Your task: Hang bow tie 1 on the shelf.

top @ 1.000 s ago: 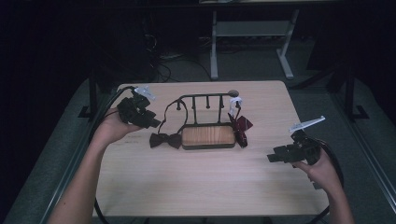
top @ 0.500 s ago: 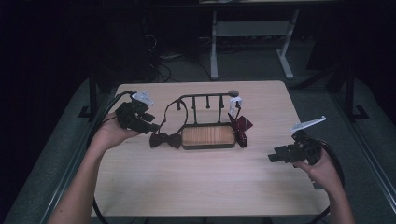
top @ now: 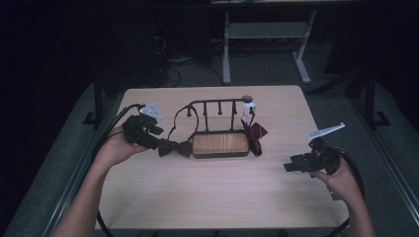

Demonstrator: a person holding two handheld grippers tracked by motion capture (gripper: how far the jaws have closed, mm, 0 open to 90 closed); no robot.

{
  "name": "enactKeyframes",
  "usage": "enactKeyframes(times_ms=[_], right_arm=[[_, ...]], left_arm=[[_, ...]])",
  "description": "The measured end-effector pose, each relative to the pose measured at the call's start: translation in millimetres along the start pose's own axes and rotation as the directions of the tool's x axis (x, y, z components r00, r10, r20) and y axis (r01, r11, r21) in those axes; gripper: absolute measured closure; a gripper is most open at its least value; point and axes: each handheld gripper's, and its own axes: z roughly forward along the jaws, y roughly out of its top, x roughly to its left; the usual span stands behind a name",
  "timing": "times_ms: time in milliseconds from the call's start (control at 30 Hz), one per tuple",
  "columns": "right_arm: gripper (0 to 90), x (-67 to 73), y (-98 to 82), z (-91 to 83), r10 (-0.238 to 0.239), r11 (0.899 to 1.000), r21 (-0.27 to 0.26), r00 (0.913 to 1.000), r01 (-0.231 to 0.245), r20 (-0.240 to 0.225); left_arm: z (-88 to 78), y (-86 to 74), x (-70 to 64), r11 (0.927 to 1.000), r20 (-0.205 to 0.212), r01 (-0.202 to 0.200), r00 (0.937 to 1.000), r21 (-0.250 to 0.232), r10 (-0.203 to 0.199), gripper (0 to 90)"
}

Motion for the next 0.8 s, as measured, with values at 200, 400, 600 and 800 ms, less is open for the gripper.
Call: enactKeyframes(times_ms=[200, 400, 600, 800], right_arm=[[42.8, 0.1, -0.1, -0.4, 0.000, 1.000, 0.001, 1.0000, 0.000, 0.000], [42.8, -0.3, -0.4, -0.8, 0.000, 1.000, 0.001, 1.0000, 0.000, 0.002], [42.7, -0.9, -0.7, 0.3, -0.001, 1.000, 0.003, 1.0000, 0.001, 0.002], [42.7, -0.6, -0.7, 0.7, 0.001, 1.000, 0.005, 1.0000, -0.001, 0.002]], left_arm=[[0.5, -3.2, -4.7, 1.0000, -0.001, -0.002, 1.0000, -0.004, 0.002, 45.8], [4.2, -8.8, -9.2, 1.0000, 0.004, -0.009, 1.0000, -0.004, 0.009, 42.2], [7.9, -14.4, -14.3, 0.9999, 0.012, -0.008, 0.9999, -0.008, 0.008, 39.2], [9.7, -19.9, -17.8, 0.9998, 0.012, -0.010, 0.9999, -0.018, 0.011, 38.3]])
